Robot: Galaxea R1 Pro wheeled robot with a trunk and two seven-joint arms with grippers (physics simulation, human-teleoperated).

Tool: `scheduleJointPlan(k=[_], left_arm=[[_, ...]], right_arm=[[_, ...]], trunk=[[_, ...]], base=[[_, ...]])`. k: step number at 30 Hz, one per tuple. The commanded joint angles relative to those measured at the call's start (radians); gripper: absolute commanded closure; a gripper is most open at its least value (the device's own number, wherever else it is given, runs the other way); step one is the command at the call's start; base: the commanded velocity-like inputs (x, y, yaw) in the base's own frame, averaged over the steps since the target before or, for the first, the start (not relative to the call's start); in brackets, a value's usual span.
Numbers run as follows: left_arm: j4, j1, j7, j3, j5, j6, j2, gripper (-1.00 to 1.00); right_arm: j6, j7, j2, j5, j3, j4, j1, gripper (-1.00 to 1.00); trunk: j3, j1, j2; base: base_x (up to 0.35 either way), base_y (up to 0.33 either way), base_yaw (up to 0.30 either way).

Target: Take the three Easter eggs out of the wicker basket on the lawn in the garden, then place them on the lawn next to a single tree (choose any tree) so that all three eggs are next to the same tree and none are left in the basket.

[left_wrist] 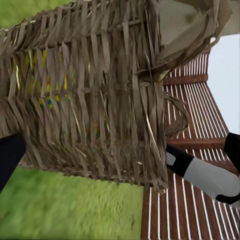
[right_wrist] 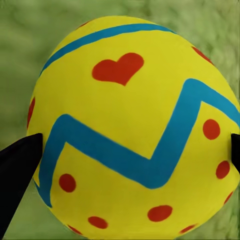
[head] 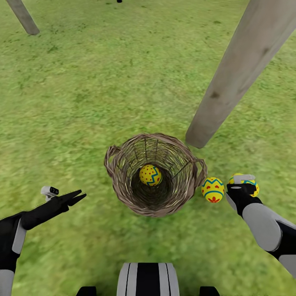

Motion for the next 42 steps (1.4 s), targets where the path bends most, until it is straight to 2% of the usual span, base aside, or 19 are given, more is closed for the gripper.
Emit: scheduleJointPlan(k=[1,9,33,35,42], left_arm=[[0.0,0.0,-0.004,0.0,0.0,0.011,0.001,-1.0],[0.021,0.003,-0.004,0.002,0.0,0.009,-0.007,-1.0],[0.021,0.003,-0.004,0.002,0.0,0.009,-0.007,-1.0],[0.021,0.003,-0.004,0.002,0.0,0.01,-0.007,-1.0],[0.021,0.004,-0.004,0.002,0.0,0.01,-0.007,-1.0]], right_arm=[[0.003,-0.006,0.0,0.016,-0.004,0.005,-0.003,1.0],[-0.004,-0.009,0.001,0.057,0.012,0.025,-0.007,1.0],[0.001,-0.007,-0.001,0.058,0.013,0.026,-0.005,1.0],[0.001,-0.007,-0.001,0.058,0.013,0.026,-0.006,1.0],[0.001,-0.007,-0.001,0.058,0.013,0.025,-0.005,1.0]], trunk=[[-0.001,0.0,0.0],[-0.001,0.0,0.0],[-0.001,0.0,0.0],[-0.008,0.001,-0.001],[-0.008,0.001,-0.001]], base=[[0.0,0.0,0.0],[0.0,0.0,0.0],[0.0,0.0,0.0],[0.0,0.0,0.0],[0.0,0.0,0.0]])
